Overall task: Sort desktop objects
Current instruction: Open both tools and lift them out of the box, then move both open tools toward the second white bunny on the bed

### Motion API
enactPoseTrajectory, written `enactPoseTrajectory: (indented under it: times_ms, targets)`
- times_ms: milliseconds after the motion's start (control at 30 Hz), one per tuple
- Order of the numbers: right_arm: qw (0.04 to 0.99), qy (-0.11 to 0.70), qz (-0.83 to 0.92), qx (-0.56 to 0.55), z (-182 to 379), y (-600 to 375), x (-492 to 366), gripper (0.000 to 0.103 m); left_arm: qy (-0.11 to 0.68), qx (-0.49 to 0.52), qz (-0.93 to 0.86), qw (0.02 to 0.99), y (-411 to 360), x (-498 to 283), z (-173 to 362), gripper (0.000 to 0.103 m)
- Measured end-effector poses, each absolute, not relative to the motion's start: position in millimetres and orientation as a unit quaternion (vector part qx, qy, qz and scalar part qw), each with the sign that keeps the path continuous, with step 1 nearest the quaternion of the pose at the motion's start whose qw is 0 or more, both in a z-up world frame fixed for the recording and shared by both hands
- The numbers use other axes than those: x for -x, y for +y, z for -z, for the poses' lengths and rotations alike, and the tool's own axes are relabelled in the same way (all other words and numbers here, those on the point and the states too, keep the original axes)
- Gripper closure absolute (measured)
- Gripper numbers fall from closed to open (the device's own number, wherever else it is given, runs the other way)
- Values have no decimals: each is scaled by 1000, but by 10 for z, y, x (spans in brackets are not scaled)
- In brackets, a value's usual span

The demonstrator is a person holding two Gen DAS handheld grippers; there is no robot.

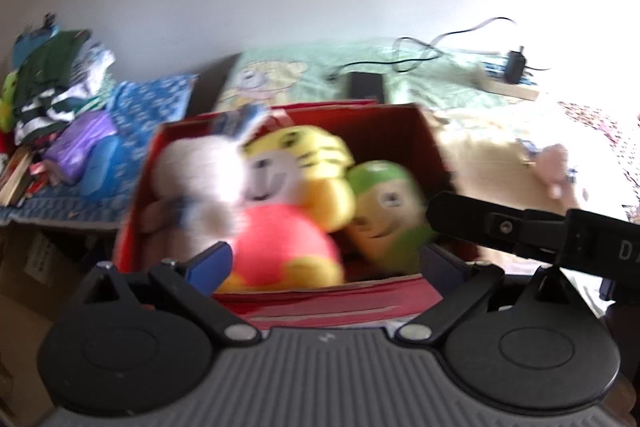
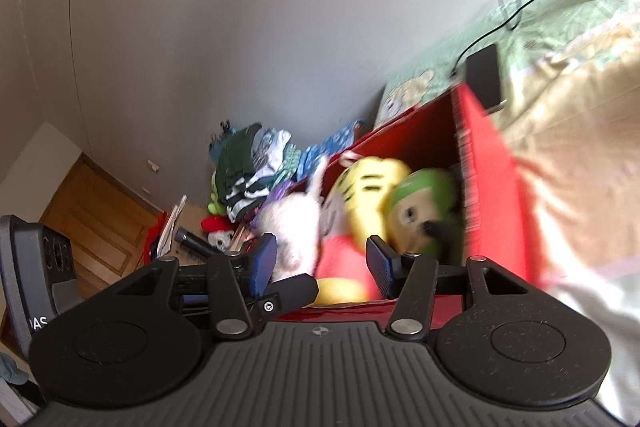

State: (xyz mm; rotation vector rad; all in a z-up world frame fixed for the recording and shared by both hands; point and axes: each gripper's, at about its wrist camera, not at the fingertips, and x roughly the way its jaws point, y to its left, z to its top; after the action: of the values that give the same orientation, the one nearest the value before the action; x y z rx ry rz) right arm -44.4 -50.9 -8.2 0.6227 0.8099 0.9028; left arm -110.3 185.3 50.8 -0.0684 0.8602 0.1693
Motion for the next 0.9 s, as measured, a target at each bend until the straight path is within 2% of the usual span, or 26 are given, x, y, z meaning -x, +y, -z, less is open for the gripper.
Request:
enactPoseTrajectory:
  times_ms: [533, 900]
  targets:
    - [805, 376, -336, -313, 269, -1847, 82, 46, 432, 14, 34, 901, 385, 513, -321, 3]
    - [820, 411, -225, -330, 675, -2631, -258, 46, 485, 84, 86, 866, 49, -13, 236, 3]
